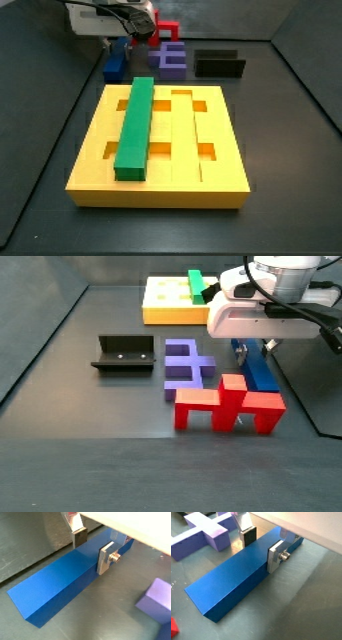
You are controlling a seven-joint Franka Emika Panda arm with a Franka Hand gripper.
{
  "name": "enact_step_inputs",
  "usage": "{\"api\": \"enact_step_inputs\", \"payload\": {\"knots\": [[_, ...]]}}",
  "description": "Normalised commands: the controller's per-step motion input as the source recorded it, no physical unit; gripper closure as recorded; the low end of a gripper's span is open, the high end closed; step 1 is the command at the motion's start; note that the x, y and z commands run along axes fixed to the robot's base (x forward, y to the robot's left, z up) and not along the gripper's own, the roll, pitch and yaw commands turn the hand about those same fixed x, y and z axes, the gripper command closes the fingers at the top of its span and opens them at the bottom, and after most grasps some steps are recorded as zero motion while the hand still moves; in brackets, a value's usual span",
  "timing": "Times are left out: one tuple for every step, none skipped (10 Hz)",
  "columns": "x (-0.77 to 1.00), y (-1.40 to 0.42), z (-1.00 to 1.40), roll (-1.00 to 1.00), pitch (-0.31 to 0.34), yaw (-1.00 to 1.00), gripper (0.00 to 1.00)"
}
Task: Pick up the blue object. Move up. Move to above the board. Insert the blue object.
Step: Pick up the blue object, then move up, then move to above the board.
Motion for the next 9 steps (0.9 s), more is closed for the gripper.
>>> {"api": "enact_step_inputs", "payload": {"knots": [[0.0,0.0,0.0,0.0,0.0,0.0,1.0],[0.0,0.0,0.0,0.0,0.0,0.0,1.0],[0.0,0.0,0.0,0.0,0.0,0.0,1.0],[0.0,0.0,0.83,0.0,0.0,0.0,1.0],[-0.01,0.02,0.75,0.0,0.042,-0.02,1.0],[-0.04,0.03,0.52,0.01,0.093,-0.04,1.0],[-0.01,0.03,0.27,0.03,0.07,-0.03,1.0],[0.0,0.0,1.4,0.0,0.0,0.0,1.0],[-0.03,-0.01,1.4,-0.01,0.036,0.01,1.0]]}}
